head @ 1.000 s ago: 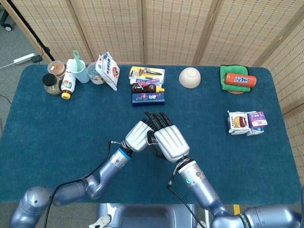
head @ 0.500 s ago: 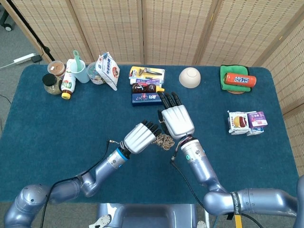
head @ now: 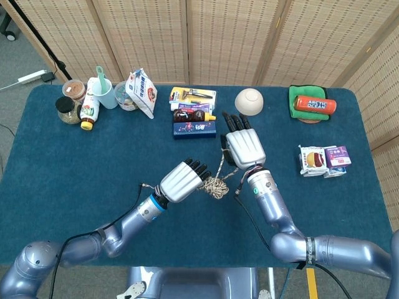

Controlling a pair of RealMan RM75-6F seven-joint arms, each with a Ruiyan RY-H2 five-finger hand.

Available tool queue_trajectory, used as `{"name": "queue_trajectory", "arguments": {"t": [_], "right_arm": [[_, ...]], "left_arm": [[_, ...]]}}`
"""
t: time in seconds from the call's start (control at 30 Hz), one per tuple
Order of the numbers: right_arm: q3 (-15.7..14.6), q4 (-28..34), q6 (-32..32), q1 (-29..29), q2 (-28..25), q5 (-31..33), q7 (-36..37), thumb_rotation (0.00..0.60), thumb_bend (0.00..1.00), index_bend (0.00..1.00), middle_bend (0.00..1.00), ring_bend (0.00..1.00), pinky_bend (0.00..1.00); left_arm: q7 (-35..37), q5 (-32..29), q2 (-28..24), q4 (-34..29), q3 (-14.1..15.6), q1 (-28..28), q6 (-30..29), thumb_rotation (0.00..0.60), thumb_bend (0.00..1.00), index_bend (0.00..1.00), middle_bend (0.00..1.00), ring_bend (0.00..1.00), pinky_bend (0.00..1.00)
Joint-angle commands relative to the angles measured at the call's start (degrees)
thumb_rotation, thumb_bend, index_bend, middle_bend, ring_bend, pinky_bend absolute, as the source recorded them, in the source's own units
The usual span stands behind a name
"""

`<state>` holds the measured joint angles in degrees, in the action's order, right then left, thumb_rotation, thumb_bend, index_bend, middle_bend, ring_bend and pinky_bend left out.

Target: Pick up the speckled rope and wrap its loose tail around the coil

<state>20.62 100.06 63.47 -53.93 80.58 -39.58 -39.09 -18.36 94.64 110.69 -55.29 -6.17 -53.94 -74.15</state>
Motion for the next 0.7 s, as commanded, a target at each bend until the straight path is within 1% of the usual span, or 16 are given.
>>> {"name": "queue_trajectory", "arguments": {"t": [0.03,0.13,0.33,0.7], "right_arm": [[-0.6,-2.1,-2.2,0.7,-0.1,1.0,3.1,0.6,0.56,0.72,0.0,0.0,0.0],[-0.8,-2.8,-3.8,1.4,-0.1,1.1,6.0,0.6,0.56,0.72,0.0,0.0,0.0],[-2.7,-3.6,-5.8,3.1,0.6,-1.7,11.1,0.6,0.56,0.72,0.0,0.0,0.0],[-5.0,-3.4,-7.6,3.9,2.1,-2.5,14.7,0.6,0.56,0.72,0.0,0.0,0.0]], "left_arm": [[0.3,0.3,-0.6,-1.1,-0.1,0.3,-0.6,0.6,0.4,0.71,0.54,0.53,0.67],[0.6,0.3,-1.1,-2.4,-0.4,0.5,-0.8,0.6,0.4,0.71,0.54,0.53,0.67],[0.5,0.0,-1.8,-4.8,-1.1,0.8,-1.0,0.6,0.4,0.71,0.54,0.53,0.67],[-0.3,-1.7,-1.6,-7.9,-3.4,1.4,-1.4,0.6,0.4,0.71,0.54,0.53,0.67]]}}
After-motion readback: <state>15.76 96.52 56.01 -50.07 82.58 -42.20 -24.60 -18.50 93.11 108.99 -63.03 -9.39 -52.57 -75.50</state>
